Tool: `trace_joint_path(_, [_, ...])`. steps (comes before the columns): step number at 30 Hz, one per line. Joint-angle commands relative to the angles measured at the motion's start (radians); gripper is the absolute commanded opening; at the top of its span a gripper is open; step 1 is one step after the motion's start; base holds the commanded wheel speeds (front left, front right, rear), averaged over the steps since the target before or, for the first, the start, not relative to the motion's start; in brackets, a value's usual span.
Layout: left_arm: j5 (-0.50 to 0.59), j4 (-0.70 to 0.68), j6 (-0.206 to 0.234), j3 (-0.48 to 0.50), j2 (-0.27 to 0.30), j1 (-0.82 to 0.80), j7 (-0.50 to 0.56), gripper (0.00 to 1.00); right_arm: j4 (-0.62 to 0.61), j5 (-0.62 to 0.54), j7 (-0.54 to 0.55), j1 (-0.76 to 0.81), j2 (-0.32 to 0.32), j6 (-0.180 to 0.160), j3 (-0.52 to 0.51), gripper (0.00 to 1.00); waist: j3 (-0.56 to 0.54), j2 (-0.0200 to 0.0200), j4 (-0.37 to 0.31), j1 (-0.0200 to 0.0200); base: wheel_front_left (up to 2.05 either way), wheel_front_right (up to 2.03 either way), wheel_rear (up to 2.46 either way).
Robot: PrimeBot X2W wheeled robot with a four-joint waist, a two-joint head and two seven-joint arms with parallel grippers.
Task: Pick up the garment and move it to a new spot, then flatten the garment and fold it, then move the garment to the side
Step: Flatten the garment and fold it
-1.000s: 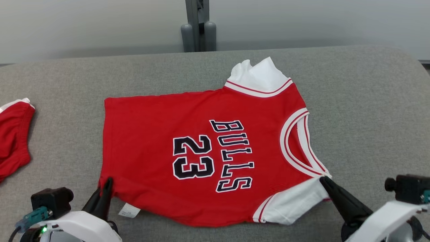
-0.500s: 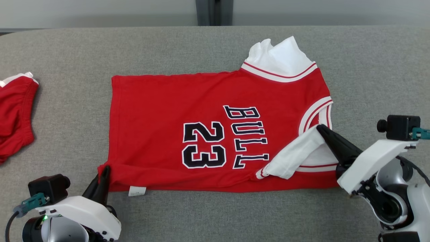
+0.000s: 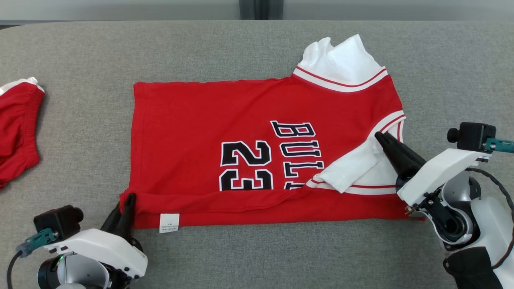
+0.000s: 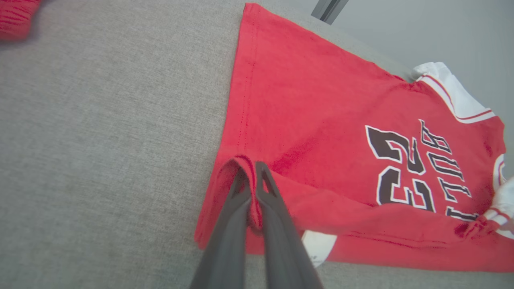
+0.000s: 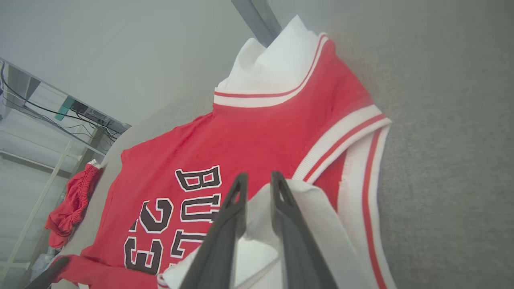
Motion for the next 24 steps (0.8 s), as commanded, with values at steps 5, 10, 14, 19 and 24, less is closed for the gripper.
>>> trace_joint_path(5, [0.02, 0.002, 0.006, 0.042, -0.029, -0.028, -0.125, 1.0, 0.0, 0.005, -0.192, 0.01, -0.022, 0.002, -0.023, 1.0, -0.016, 0.0, -0.005, 0.0, 0.0, 0.0, 0.0])
trace_joint_path(10, [0.093, -0.018, 0.025, 0.057, -0.026, -0.052, -0.249, 1.0, -0.029, -0.07, -0.404, 0.055, -0.041, 0.002, -0.059, 1.0, -0.04, 0.0, -0.012, 0.0, 0.0, 0.0, 0.0])
trace_joint_path(14, [0.164, -0.051, 0.028, 0.042, -0.023, -0.082, -0.339, 1.0, -0.074, -0.181, -0.539, 0.093, -0.04, 0.002, -0.102, 1.0, -0.065, 0.0, -0.018, 0.0, 0.0, 0.0, 0.0])
trace_joint_path(19, [0.233, -0.073, 0.018, 0.014, -0.027, -0.121, -0.405, 1.0, -0.192, -0.349, -0.588, 0.154, -0.017, 0.002, -0.132, 1.0, -0.097, 0.0, -0.028, 0.0, 0.0, 0.0, 0.0])
trace_joint_path(24, [0.299, -0.048, 0.018, 0.001, -0.021, -0.139, -0.43, 1.0, -0.291, -0.506, -0.597, 0.236, 0.018, 0.002, -0.126, 1.0, -0.13, 0.0, -0.037, 0.0, 0.0, 0.0, 0.0])
